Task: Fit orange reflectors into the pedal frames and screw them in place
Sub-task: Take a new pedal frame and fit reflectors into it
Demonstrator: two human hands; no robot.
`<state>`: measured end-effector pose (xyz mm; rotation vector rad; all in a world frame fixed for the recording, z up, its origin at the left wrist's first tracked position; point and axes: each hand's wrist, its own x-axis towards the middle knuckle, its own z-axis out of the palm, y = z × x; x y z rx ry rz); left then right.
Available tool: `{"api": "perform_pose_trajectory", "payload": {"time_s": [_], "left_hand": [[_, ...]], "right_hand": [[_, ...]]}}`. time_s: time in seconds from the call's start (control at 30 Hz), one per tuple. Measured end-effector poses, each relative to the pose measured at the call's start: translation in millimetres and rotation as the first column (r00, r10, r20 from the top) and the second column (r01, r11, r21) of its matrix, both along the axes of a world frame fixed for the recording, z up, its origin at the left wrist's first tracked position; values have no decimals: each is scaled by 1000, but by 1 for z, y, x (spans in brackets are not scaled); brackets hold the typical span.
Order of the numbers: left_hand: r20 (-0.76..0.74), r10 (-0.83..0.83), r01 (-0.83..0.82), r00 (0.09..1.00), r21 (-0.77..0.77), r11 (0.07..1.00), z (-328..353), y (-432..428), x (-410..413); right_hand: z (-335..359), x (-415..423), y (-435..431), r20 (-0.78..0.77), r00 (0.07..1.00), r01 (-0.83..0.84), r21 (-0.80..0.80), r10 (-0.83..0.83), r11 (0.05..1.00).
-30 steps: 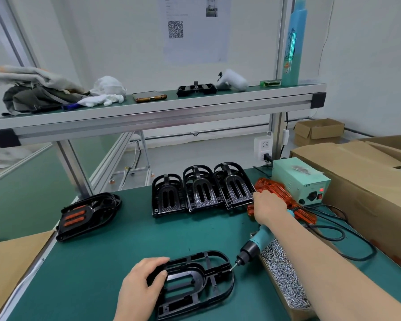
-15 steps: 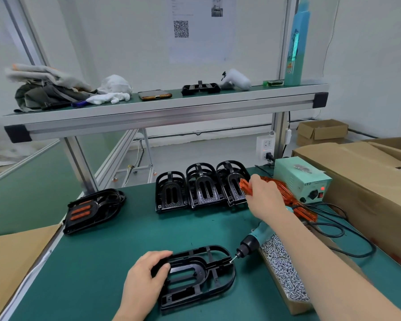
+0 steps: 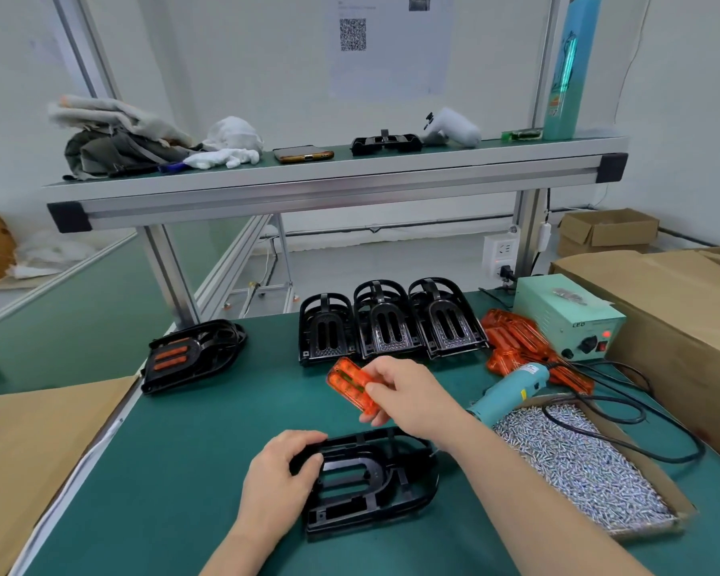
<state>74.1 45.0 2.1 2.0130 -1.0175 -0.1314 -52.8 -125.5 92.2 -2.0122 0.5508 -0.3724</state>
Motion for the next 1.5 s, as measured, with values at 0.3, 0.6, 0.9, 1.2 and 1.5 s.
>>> {"api": "perform_pose_trajectory", "payload": {"time_s": [0.3, 0.6, 0.9, 1.2, 1.5], "left_hand": [[-135, -5, -2, 991, -52, 999, 7, 5, -6], [-208, -168, 102, 963, -296, 950, 41, 2, -13], [-351, -199, 54, 915, -381, 923, 40, -13, -23], [-489, -242, 13, 838, -426, 905, 48, -15, -21], [-514, -248, -3, 821, -438, 899, 51, -13, -22]], "right_hand": [[0, -6, 7, -63, 983, -150, 262, 172, 953], [-4, -7, 1, -111, 976, -161, 223, 189, 962], [-9, -9, 1, -124, 984, -95, 250, 129, 964], [-2, -12, 3, -118, 982, -125, 176, 147, 976], [1, -12, 4, -110, 982, -130, 202, 154, 971]]}}
